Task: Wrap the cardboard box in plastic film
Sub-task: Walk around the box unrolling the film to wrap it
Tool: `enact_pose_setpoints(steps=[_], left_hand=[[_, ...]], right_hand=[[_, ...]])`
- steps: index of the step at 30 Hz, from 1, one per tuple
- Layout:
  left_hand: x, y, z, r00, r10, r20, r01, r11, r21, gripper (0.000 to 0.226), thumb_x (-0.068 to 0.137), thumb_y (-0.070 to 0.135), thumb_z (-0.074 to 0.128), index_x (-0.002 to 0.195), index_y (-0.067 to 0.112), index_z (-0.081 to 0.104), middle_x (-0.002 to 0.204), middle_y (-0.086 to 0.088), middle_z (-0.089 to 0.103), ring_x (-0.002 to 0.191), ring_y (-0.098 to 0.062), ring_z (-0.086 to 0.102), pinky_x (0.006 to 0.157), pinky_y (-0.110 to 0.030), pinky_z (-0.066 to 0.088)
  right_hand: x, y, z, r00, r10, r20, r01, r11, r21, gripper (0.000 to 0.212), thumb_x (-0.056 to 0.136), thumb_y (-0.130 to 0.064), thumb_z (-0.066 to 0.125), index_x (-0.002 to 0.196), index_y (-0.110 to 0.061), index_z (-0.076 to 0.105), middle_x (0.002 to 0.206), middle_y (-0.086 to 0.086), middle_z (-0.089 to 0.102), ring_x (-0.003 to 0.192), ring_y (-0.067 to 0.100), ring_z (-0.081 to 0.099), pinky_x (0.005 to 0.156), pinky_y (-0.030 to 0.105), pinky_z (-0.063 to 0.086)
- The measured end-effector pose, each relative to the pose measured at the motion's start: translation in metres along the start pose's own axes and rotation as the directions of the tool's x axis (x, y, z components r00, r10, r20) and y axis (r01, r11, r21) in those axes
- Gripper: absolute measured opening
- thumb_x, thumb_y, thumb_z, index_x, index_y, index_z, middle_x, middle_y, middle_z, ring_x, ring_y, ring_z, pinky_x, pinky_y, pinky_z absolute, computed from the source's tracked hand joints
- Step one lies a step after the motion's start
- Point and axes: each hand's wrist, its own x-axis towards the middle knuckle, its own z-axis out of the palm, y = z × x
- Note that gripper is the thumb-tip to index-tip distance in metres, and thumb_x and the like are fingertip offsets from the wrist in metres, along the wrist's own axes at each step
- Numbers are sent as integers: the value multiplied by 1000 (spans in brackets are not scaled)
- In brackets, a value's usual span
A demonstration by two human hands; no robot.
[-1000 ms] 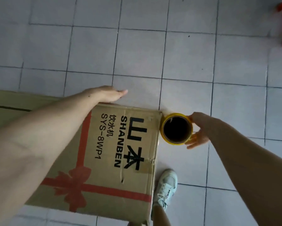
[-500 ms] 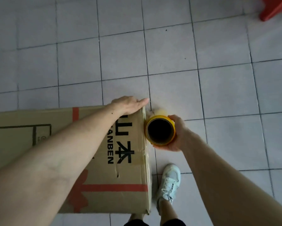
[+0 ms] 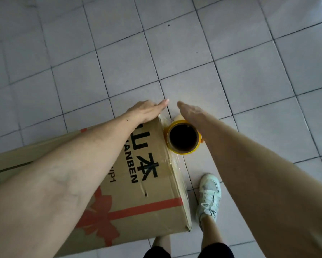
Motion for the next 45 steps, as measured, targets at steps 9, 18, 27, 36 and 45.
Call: enact_pose_setpoints(steps=[9, 18, 27, 36, 45], left_hand=[[11, -6, 6, 994, 42, -104, -35, 997, 65, 70, 95, 68, 18, 127, 23, 62, 133, -9, 58, 113, -30, 56, 83, -38, 37], [16, -5, 5, 990, 50, -131, -41, 997, 71, 66, 96, 59, 20, 127, 20, 62, 130, -13, 59, 100, -29, 54, 82, -37, 37], [1, 9, 11, 900, 414, -135, -255, 752, 607, 60, 97, 65, 26, 132, 30, 59, 135, -3, 59, 122, -26, 53, 97, -43, 40], [-9, 37, 49, 885, 196, 422, -452, 148, 880, 82, 91, 72, -2, 150, 31, 38, 156, -4, 37, 144, -25, 32, 119, -54, 15], [-21, 47, 47, 933, 87, 350, -358, 112, 927, 84, 90, 76, 4, 151, 28, 37, 158, -9, 32, 144, -31, 30, 117, -54, 20]], right_hand=[[-20, 80, 17, 913, 352, 205, -404, 851, 337, 62, 74, -57, 69, 108, -7, 55, 102, 18, 69, 86, 33, 68, 74, 40, 55], [-51, 194, 49, 776, 298, 556, -625, 249, 740, 60, 77, -53, 57, 118, -9, 61, 113, 18, 68, 96, 34, 63, 83, 43, 52], [-20, 115, 18, 995, 61, -75, -65, 996, -56, 39, 101, -22, 35, 130, -3, 55, 122, 13, 57, 125, 37, 51, 104, 47, 43], [-26, 133, 32, 929, 237, 283, -276, 955, 105, 41, 89, -47, 63, 92, -6, 58, 91, 13, 59, 92, 30, 60, 90, 36, 49], [-79, 284, 71, 783, 318, 535, -597, 141, 790, 59, 81, -49, 61, 120, -5, 55, 105, 25, 68, 87, 40, 68, 74, 54, 56]])
